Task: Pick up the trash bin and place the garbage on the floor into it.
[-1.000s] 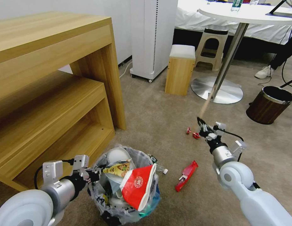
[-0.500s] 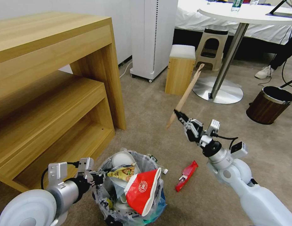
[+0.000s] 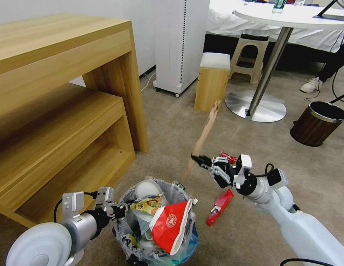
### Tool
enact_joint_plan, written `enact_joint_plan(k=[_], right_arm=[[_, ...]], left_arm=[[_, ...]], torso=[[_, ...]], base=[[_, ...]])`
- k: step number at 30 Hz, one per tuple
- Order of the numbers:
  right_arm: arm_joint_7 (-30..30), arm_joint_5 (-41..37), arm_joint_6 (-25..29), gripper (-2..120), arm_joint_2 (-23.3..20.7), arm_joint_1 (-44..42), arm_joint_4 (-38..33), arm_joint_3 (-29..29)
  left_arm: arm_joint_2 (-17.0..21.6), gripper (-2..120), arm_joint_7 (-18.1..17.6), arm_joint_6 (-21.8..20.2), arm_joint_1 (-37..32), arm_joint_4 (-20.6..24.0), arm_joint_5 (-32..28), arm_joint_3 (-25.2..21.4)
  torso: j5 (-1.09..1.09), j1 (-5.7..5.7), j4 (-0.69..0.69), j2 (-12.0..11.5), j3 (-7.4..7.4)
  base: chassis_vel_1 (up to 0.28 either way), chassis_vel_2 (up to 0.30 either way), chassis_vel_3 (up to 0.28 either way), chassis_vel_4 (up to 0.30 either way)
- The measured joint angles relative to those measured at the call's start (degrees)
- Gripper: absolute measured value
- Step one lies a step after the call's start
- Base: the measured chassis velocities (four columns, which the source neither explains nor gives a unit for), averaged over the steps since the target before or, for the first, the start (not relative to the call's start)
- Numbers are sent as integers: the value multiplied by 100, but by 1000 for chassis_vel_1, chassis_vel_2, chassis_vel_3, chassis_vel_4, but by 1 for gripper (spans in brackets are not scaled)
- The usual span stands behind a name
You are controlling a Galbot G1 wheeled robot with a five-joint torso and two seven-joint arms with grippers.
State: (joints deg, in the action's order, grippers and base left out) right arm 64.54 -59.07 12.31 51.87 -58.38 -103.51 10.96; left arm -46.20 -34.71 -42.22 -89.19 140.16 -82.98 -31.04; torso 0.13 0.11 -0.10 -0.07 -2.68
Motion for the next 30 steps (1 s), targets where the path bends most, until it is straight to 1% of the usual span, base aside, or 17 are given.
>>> enact_joint_plan(k=[3, 9, 19, 30], right_arm=[[204, 112, 2, 0, 36, 157, 124, -176], [384, 241, -9, 0, 26, 285, 214, -279], [376, 383, -2, 0, 108, 403, 389, -481], [352, 570, 110, 0, 126, 459, 607, -481]], left_arm=[[-62, 1, 36, 0, 79, -54, -2, 151], [-56, 1, 65, 1, 146, -92, -7, 214], [-68, 1, 165, 5, 228, -97, -19, 276], [-20, 1, 224, 8, 192, -49, -35, 211]], torso=[[0, 0, 0, 0, 0], [0, 0, 0, 0, 0], [0, 0, 0, 0, 0], [0, 0, 0, 0, 0]], base=[[0, 0, 0, 0], [0, 0, 0, 0], [0, 0, 0, 0], [0, 0, 0, 0]])
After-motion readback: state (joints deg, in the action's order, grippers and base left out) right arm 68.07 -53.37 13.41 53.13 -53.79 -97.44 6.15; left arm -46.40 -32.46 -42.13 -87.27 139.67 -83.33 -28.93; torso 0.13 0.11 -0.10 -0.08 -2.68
